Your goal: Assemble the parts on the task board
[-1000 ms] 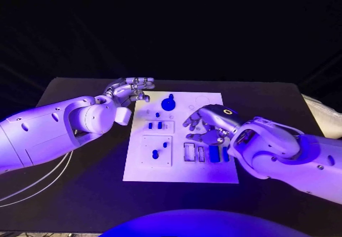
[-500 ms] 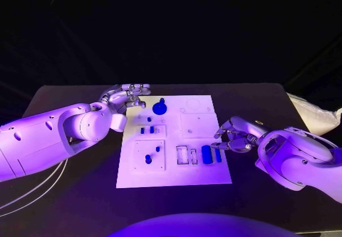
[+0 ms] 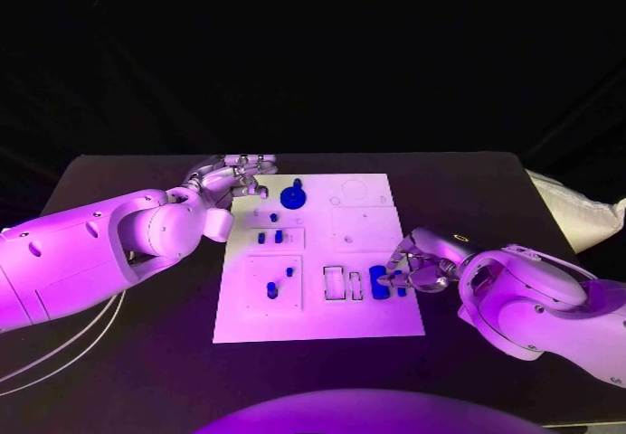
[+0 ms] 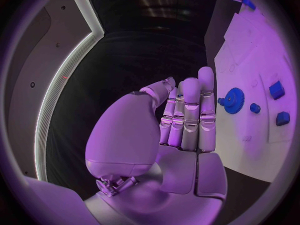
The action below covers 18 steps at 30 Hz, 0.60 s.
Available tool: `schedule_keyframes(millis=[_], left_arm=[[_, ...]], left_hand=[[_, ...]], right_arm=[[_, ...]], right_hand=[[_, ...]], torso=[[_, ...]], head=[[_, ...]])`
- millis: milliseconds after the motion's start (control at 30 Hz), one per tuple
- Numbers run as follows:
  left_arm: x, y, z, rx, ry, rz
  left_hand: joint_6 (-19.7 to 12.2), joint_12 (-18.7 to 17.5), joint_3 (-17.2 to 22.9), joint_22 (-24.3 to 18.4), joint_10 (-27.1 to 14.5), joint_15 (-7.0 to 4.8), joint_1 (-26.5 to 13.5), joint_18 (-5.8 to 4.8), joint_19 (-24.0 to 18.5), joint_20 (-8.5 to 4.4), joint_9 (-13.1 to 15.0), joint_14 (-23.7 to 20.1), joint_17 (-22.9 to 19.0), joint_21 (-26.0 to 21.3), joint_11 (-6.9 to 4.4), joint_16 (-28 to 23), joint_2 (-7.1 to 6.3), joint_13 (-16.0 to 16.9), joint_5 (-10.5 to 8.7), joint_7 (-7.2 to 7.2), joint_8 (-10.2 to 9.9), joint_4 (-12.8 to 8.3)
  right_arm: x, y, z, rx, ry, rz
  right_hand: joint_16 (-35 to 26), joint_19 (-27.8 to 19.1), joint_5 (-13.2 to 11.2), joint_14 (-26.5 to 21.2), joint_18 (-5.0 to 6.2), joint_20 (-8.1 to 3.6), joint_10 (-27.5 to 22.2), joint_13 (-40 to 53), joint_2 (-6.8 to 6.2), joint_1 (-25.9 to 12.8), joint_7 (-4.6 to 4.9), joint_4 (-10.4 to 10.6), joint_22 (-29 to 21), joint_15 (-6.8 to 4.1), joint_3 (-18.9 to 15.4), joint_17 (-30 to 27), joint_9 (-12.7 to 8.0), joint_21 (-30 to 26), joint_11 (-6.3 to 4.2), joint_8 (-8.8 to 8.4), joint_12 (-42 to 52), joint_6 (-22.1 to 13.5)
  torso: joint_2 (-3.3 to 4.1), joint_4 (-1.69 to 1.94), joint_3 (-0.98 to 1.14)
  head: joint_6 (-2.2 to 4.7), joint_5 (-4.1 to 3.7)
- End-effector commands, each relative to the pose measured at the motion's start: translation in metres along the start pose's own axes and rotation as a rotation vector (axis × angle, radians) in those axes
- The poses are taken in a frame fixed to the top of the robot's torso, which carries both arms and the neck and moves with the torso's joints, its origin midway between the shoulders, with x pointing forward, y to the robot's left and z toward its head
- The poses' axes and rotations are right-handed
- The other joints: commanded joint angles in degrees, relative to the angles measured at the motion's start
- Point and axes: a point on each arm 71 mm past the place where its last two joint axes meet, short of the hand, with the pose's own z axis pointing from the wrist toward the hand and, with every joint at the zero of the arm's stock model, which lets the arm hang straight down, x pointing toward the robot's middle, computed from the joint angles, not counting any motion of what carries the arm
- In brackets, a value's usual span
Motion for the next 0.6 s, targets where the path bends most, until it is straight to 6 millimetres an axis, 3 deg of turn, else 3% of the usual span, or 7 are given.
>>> schedule_keyframes(millis=[33,467,600], left_arm=[[0.002,0.000,0.000,0.005,0.020,-0.001],[0.002,0.000,0.000,0.004,0.022,-0.002],[0.001,0.000,0.000,0.004,0.022,-0.002]], left_hand=[[-0.25,0.20,-0.07,-0.06,-0.34,-0.16,0.11,0.63,-0.25,-0.01,-0.01,-0.34,-0.06,-0.26,-0.16,-0.34,0.40,0.05,0.31,0.06,0.24,-0.18],[-0.32,0.34,-0.22,-0.11,-0.48,-0.13,0.03,0.62,-0.27,0.01,-0.02,-0.42,-0.17,-0.35,-0.12,-0.35,0.44,0.05,0.31,0.09,0.26,-0.23],[-0.32,0.34,-0.22,-0.11,-0.48,-0.13,0.03,0.62,-0.27,0.01,-0.02,-0.42,-0.17,-0.35,-0.12,-0.35,0.44,0.05,0.31,0.09,0.26,-0.23]], right_arm=[[0.004,0.000,0.002,0.016,0.020,-0.043],[0.022,0.002,0.015,0.021,0.072,-0.080],[0.030,0.004,0.017,0.021,0.098,-0.077]], right_hand=[[0.28,-0.07,0.12,3.60,-0.54,0.19,-0.06,0.28,0.82,-0.04,0.08,0.02,0.18,0.43,-0.48,0.89,0.10,0.41,-0.18,0.19,0.24,-0.26],[0.40,-0.05,0.71,3.62,-0.58,0.16,-0.05,0.86,1.82,0.45,-0.04,0.28,0.46,0.38,-1.05,1.10,0.37,0.58,-0.28,0.71,0.37,-0.06],[0.43,-0.03,0.96,3.61,-0.61,0.13,-0.04,1.14,2.49,1.23,-0.14,0.16,0.65,0.33,-1.18,1.15,0.55,0.69,-0.36,1.04,0.39,0.15]], torso=[[0.05,-0.14,-0.06],[-0.03,0.05,-0.09],[-0.06,-0.05,-0.09]], head=[[-0.14,0.16],[-0.46,0.29],[-0.52,0.41]])
